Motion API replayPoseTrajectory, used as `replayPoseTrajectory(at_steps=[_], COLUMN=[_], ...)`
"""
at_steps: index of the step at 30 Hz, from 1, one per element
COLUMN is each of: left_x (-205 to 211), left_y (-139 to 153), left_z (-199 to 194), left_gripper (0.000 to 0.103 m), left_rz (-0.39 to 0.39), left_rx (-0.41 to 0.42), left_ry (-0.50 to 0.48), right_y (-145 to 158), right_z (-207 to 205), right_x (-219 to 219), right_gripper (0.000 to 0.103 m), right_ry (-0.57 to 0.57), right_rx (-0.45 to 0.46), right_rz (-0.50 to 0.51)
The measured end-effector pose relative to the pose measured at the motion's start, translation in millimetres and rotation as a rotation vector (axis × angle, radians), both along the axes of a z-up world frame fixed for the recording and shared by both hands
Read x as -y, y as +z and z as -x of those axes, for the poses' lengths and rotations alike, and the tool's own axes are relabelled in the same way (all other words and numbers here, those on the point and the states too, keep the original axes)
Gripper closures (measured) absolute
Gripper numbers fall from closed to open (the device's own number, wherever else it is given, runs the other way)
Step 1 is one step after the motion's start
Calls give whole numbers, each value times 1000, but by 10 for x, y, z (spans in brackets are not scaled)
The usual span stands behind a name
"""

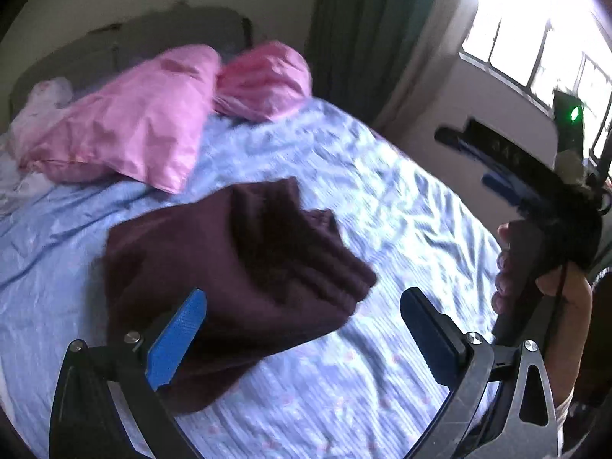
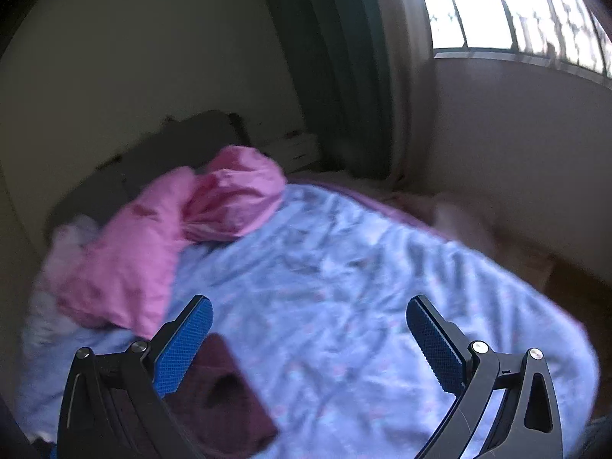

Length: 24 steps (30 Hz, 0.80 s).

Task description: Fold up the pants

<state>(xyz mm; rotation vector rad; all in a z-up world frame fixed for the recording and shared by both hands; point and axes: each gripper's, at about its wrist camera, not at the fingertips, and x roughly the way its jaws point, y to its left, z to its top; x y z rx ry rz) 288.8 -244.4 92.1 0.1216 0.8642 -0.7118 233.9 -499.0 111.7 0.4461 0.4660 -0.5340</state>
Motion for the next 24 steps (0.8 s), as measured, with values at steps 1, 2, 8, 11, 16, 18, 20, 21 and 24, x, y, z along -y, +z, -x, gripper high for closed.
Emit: replayPoseTrajectory(at_steps=[1, 2, 8, 11, 16, 18, 20, 21, 24], left_x=[-96, -215, -663, -778, -904, -903, -920, -935, -960], left_y=[-36, -103, -416, -502, -530, -512, -514, -526, -572], left_z=[-18, -38, -128, -135, -246, -252, -267, -287, -337], left_gripper=[0, 0, 0, 0, 0, 0, 0, 0, 0], left_rz=[15, 38, 114, 86, 68, 37, 55, 74, 83], left_rx=[-3, -15, 0, 56, 92, 134, 133, 119, 111], left_ry=[19, 39, 108, 154, 230, 245, 216, 197, 201], right_y=[-22, -73, -340, -450, -637, -687, -695, -697, -686], right_z=[-26, -79, -427, -593, -805, -848, -854, -863, -966], right_x=[7, 7, -298, -557, -964, -1055, -1099, -1125, -1191], right_gripper=[0, 0, 0, 1, 6, 8, 8, 8, 8], right_ry=[21, 61, 198, 270, 360, 369, 371, 367, 410], right_rx=[6, 3, -59, -100, -133, -140, -132, -129, -127], right_rz=[-21, -59, -54, 2, 72, 85, 95, 107, 124])
